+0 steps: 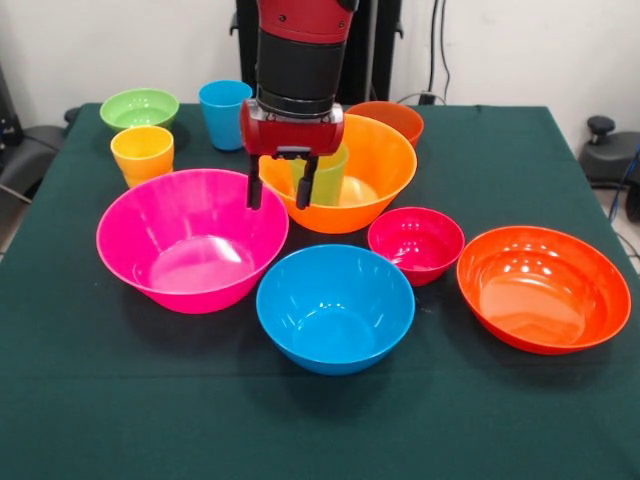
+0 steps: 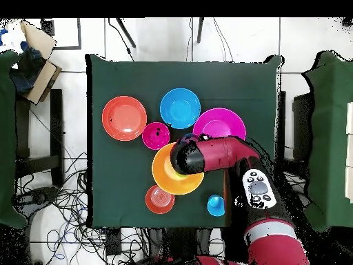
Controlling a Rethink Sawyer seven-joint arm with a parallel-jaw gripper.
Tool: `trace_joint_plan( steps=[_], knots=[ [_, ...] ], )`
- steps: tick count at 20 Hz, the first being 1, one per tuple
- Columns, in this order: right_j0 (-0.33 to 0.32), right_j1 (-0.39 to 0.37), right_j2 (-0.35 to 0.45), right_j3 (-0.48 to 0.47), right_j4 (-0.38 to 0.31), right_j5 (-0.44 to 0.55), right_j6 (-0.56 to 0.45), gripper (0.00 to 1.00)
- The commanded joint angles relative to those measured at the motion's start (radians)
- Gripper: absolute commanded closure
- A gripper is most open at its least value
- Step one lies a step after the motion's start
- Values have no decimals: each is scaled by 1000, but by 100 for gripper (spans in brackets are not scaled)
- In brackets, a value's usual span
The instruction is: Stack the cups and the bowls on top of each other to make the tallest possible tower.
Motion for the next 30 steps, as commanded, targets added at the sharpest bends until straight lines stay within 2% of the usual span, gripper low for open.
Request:
trace_joint_plan(
  steps=[1, 2, 3, 7, 23, 30],
  knots=[
    [-9, 79, 48, -53, -10, -68, 73, 0],
    [-48, 110, 87, -86, -17, -56, 18, 0],
    [-58, 122, 96, -100, -21, -54, 3, 0],
    [-61, 130, 99, -113, -28, -55, -1, 0],
    [-12, 118, 52, -99, -30, -80, 59, 0],
    [40, 49, 9, -28, -1, -71, 117, 0]
  ],
)
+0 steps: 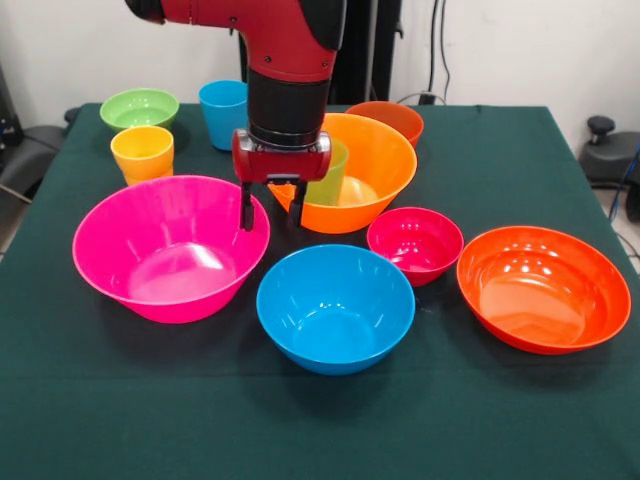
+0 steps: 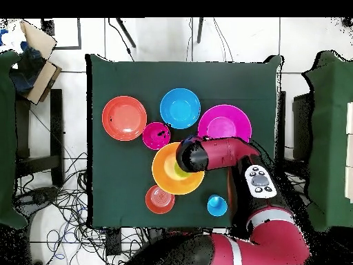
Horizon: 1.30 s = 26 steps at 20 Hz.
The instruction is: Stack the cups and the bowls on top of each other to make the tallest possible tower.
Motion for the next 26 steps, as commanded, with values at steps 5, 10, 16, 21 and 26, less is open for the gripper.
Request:
trace_joint_plan(
  steps=[5, 10, 16, 21, 26],
  knots=[
    [59, -51, 17, 24, 7, -60, 116, 0],
    [-23, -23, 78, -33, -11, -28, 4, 0],
    [-57, 11, 101, -86, -33, -23, -38, 0],
    [-72, 17, 113, -94, -43, -21, -52, 0],
    [-43, 73, 85, -136, -60, -70, -9, 0]
  ],
)
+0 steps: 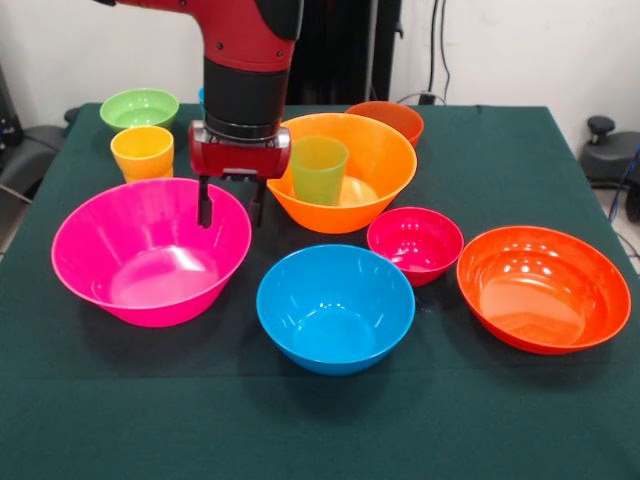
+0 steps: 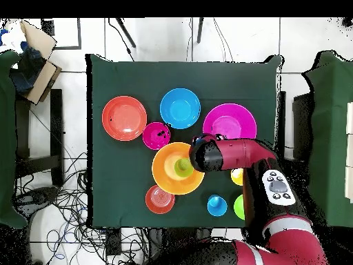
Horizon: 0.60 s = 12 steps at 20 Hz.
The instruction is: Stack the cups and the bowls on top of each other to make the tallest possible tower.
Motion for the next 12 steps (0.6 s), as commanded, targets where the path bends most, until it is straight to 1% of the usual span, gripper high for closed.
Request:
trace_joint_plan(
  steps=[1, 2, 6, 12],
  knots=[
    [28, 94, 77, -125, -62, -59, -2, 0],
    [38, 99, 64, -130, -65, -65, 8, 0],
    [48, 107, 50, -136, -66, -75, 16, 0],
    [42, 119, 61, -149, -64, -58, -7, 0]
  ],
)
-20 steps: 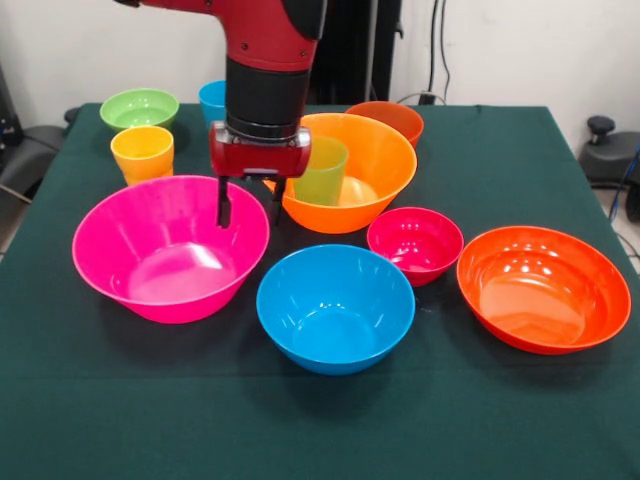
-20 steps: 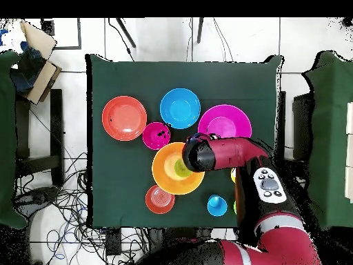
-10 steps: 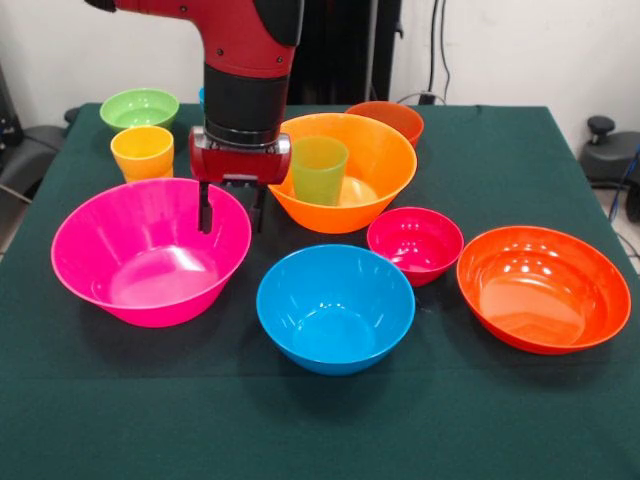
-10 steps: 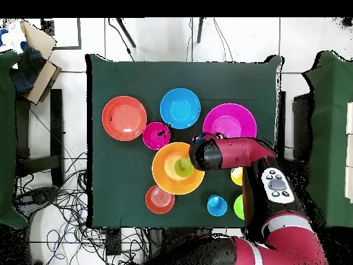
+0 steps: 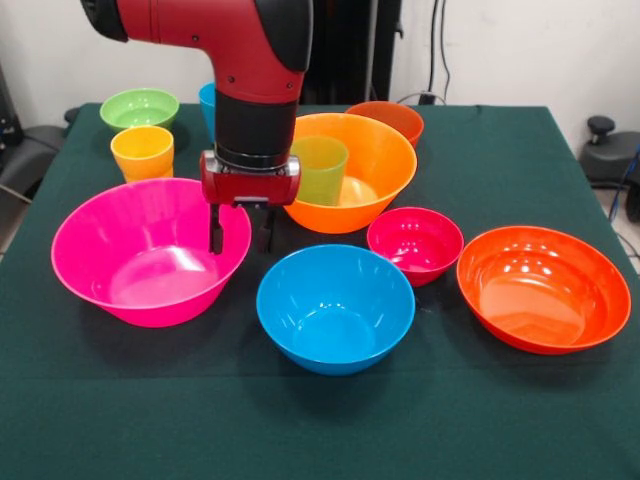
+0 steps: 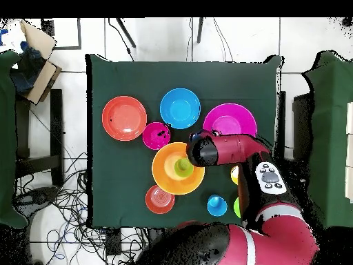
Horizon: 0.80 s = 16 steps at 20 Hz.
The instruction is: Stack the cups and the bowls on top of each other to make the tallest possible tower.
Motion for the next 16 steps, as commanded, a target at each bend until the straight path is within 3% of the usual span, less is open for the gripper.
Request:
trace_joint_plan(
  steps=[1, 5, 6, 16],
  knots=[
    [20, 47, 62, -90, -63, -35, -8, 0],
    [31, 38, 49, -89, -60, -38, 5, 0],
    [34, 38, 43, -89, -60, -43, 10, 100],
    [51, 26, 23, -77, -46, -55, 41, 100]
  ],
)
